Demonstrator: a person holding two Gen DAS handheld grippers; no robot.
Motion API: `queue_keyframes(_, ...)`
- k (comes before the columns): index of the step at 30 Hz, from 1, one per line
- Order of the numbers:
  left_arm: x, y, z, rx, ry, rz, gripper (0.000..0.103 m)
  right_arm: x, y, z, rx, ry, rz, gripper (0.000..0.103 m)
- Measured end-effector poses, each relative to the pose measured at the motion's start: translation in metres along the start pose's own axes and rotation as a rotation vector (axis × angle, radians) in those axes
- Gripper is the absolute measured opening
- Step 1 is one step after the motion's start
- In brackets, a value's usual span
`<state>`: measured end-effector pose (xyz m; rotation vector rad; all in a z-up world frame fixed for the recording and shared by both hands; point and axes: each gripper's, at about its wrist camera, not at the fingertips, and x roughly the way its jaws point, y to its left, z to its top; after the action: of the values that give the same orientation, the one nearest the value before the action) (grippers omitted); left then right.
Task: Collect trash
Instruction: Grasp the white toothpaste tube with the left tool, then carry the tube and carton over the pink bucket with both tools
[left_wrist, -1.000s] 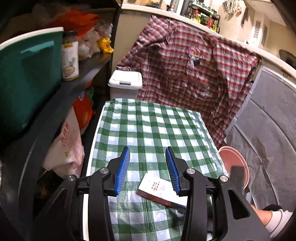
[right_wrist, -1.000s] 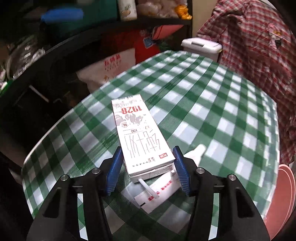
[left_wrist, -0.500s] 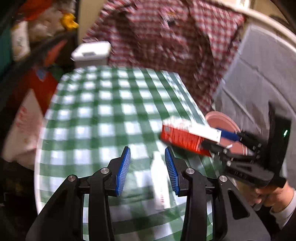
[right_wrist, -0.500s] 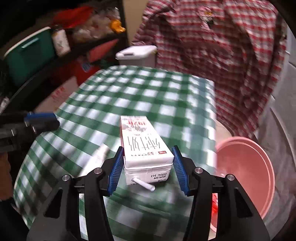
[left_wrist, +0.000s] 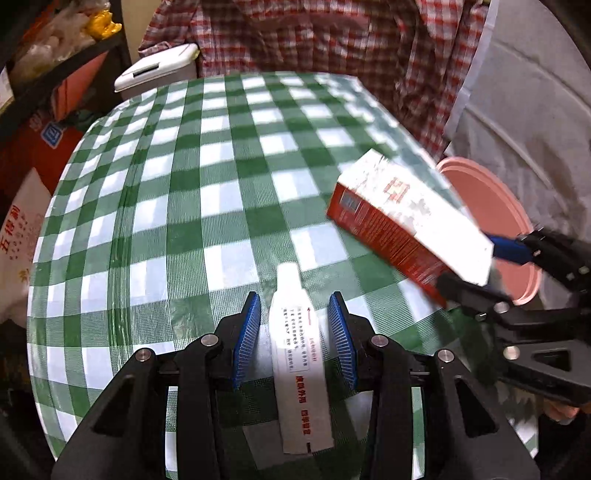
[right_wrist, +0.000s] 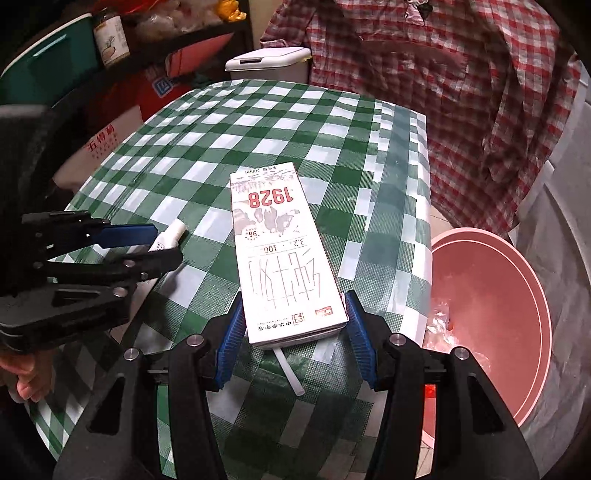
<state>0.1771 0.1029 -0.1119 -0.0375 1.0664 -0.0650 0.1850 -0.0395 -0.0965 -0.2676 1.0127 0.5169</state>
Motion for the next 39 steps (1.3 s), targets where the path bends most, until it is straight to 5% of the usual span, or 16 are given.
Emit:
queue_keyframes(4,0.001,-0.002,0.001,0.012,-0.008,0.009,0.039,0.003,-0.002,0.0,0.005,0.009,0.007,0.053)
queue_keyframes(6,0.0,-0.001,0.0,0.008,-0.012,0.02,0.028,0.005,-0.001,0.001,0.0,0.014,0.004,0.053)
queue_keyframes(12,-0.005,-0.001,0.0,0.011,-0.03,0.036,0.028,0.006,0.001,0.004,-0.003,0.008,0.006,0.052)
queue_keyframes(39,-0.12,0.015,0.021,-0.133,-0.336,0.066,0.028,-0.105,-0.016,0.013,0.076,-0.286,-0.044,0.052)
